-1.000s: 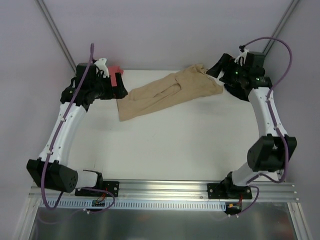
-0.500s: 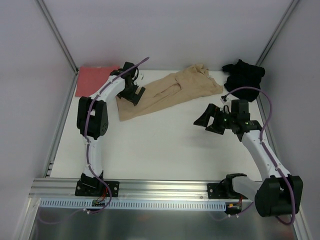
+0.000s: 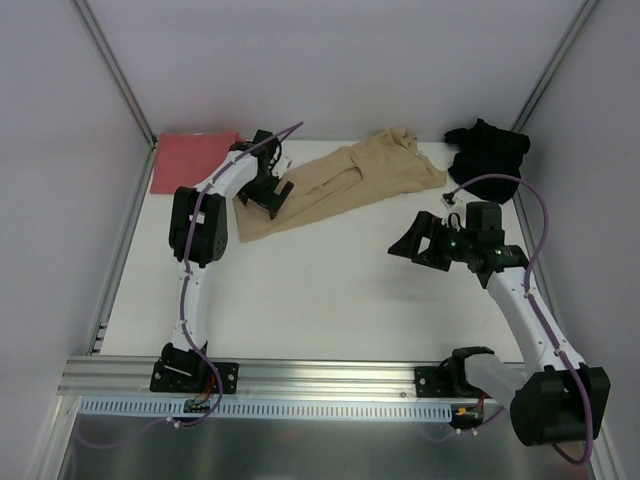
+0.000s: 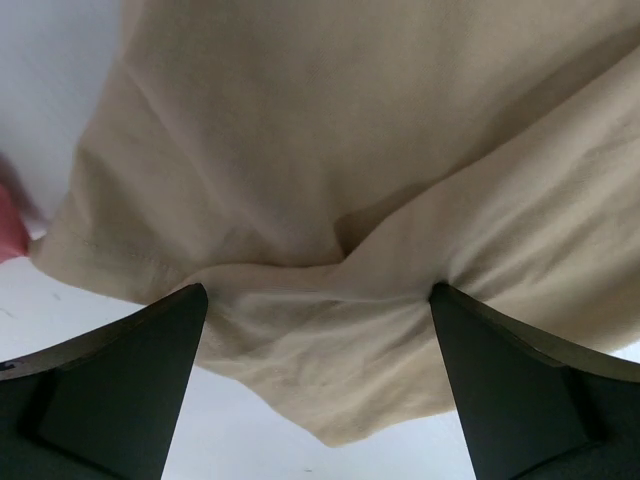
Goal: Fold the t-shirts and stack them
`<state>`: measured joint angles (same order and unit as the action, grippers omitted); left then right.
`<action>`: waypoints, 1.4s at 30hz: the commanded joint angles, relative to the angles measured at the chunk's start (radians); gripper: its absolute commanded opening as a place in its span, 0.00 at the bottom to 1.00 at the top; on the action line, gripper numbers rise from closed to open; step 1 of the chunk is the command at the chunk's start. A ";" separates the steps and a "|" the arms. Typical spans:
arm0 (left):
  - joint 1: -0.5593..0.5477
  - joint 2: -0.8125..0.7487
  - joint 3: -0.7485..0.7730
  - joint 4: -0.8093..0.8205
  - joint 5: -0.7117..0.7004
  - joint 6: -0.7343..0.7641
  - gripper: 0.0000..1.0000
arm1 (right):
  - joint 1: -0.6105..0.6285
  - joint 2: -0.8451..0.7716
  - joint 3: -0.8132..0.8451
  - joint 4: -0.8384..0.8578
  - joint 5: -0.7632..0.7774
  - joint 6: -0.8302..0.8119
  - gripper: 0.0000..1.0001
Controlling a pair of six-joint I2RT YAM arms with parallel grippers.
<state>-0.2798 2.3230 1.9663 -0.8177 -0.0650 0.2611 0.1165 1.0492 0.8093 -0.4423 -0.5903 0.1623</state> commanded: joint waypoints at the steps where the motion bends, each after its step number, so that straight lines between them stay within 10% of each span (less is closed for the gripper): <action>1: 0.008 0.042 0.036 -0.083 0.062 -0.019 0.99 | 0.003 -0.054 0.031 -0.036 -0.025 -0.023 0.99; 13: -0.035 0.061 -0.027 -0.290 0.286 -0.135 0.99 | 0.003 -0.147 0.039 -0.044 -0.023 0.025 0.99; 24: -0.160 -0.187 -0.455 -0.193 0.470 -0.252 0.99 | 0.002 -0.232 0.019 -0.042 -0.023 0.062 1.00; 35: -0.552 -0.447 -0.848 0.149 0.567 -0.615 0.99 | 0.002 -0.325 0.045 -0.113 -0.036 0.056 0.99; 42: -0.794 -0.462 -0.798 0.315 0.567 -0.819 0.99 | 0.002 -0.356 0.016 -0.148 -0.025 0.031 1.00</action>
<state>-0.9985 1.8584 1.1496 -0.6964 0.4751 -0.4294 0.1165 0.7021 0.8150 -0.5682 -0.5926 0.2157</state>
